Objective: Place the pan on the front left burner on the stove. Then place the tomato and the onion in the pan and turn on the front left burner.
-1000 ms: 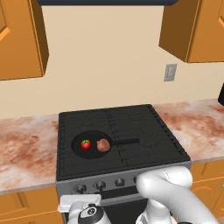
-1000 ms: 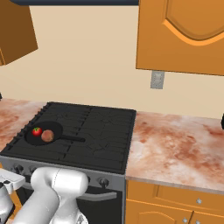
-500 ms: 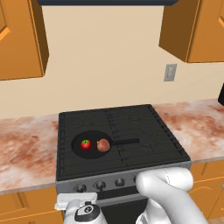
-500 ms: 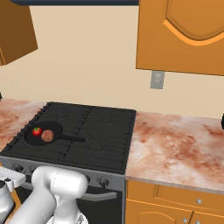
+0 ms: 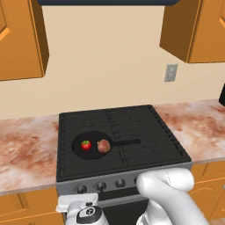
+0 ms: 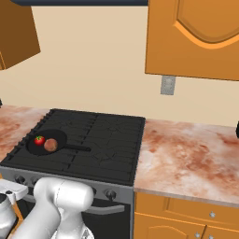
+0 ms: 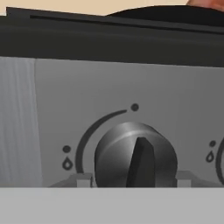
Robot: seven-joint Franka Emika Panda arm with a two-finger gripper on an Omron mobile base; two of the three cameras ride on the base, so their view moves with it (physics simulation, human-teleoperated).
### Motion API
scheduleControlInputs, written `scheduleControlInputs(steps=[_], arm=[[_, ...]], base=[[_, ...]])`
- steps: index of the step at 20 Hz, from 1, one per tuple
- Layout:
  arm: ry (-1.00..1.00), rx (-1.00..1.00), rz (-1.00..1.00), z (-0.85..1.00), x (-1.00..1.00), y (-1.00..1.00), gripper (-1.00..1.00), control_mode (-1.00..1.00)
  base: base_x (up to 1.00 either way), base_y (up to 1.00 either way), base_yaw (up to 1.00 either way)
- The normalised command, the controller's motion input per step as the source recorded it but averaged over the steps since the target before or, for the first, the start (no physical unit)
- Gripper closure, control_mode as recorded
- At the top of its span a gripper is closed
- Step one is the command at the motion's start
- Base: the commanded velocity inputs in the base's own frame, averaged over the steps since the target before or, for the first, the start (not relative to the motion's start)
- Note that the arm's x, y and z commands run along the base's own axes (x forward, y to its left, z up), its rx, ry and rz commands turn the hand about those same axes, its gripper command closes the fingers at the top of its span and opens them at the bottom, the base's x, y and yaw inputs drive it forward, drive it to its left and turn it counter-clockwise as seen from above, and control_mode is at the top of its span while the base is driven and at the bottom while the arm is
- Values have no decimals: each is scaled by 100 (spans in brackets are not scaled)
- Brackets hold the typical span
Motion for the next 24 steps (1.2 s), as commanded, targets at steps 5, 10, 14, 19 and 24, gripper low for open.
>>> scheduleControlInputs(steps=[5,10,14,19,24], arm=[[-8,-13,0,0,0,19,100,-100],[-11,-14,0,0,0,24,100,-100],[-14,-16,0,0,-2,26,100,-100],[-15,-19,0,0,-6,29,100,-100],[-17,-24,0,0,-6,37,100,-100]], base=[[0,0,0],[0,0,0],[0,0,0],[0,0,0],[0,0,0]])
